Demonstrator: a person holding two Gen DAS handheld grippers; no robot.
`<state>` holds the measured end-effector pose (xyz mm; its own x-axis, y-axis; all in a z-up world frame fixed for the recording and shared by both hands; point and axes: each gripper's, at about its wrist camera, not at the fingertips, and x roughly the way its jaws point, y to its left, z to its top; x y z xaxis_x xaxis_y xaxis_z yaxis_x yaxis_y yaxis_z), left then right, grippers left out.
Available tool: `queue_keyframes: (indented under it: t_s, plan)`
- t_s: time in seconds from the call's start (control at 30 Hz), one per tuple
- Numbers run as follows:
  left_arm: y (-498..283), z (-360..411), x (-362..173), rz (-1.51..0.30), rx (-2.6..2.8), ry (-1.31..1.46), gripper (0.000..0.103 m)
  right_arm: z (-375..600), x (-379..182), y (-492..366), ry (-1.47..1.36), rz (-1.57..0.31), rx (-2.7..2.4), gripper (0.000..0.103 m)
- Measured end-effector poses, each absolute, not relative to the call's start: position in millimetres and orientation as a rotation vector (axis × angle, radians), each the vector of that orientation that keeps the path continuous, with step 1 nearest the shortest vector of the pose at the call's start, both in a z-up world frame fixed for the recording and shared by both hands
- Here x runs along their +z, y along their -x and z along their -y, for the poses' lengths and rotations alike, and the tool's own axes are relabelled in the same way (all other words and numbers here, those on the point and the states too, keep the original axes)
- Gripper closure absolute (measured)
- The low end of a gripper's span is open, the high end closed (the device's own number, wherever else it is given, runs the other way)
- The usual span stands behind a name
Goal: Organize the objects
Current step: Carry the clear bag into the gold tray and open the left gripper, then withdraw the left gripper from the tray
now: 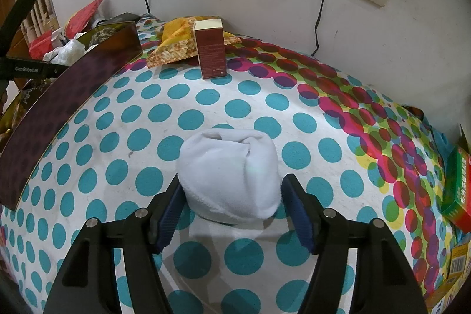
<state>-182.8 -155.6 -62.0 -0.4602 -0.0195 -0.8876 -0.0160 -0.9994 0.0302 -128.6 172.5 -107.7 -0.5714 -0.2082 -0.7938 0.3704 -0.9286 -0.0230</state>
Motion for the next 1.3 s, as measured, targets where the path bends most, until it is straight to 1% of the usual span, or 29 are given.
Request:
queue_keyframes:
  t_s: [0.03, 0.1, 0.27, 0.4, 0.73, 0.93, 1.17, 1.23, 1.3]
  plan:
    - [182, 154, -62, 0.054, -2.679, -1.637, 0.062, -173, -108, 129, -1.235, -0.266, -2.513, 0.039]
    - [178, 151, -60, 0.077, -2.674, -1.629, 0.06, -173, -108, 129, -1.235, -0.266, -2.514, 0.039]
    - [161, 140, -51, 0.183, -2.699, -1.521, 0.06, -174, -108, 129, -1.235, -0.266, -2.513, 0.039]
    - [145, 135, -41, 0.208, -2.722, -1.441, 0.06, -174, -107, 129, -1.235, -0.266, -2.513, 0.038]
    - [98, 127, -18, 0.189, -2.765, -1.325, 0.06, -174, -107, 131, -1.243, -0.264, -2.517, 0.036]
    - [66, 120, -23, 0.21, -2.755, -1.304, 0.06, -172, -107, 129, -1.244, -0.272, -2.528, 0.036]
    - [13, 124, -12, 0.125, -2.795, -1.158, 0.06, -170, -107, 129, -1.244, -0.274, -2.529, 0.036]
    - [-5, 127, -12, 0.112, -2.788, -1.125, 0.055, -171, -107, 129, -1.244, -0.275, -2.531, 0.037]
    - [-22, 133, -17, 0.076, -2.763, -1.133, 0.054, -171, -107, 129, -1.245, -0.276, -2.531, 0.037]
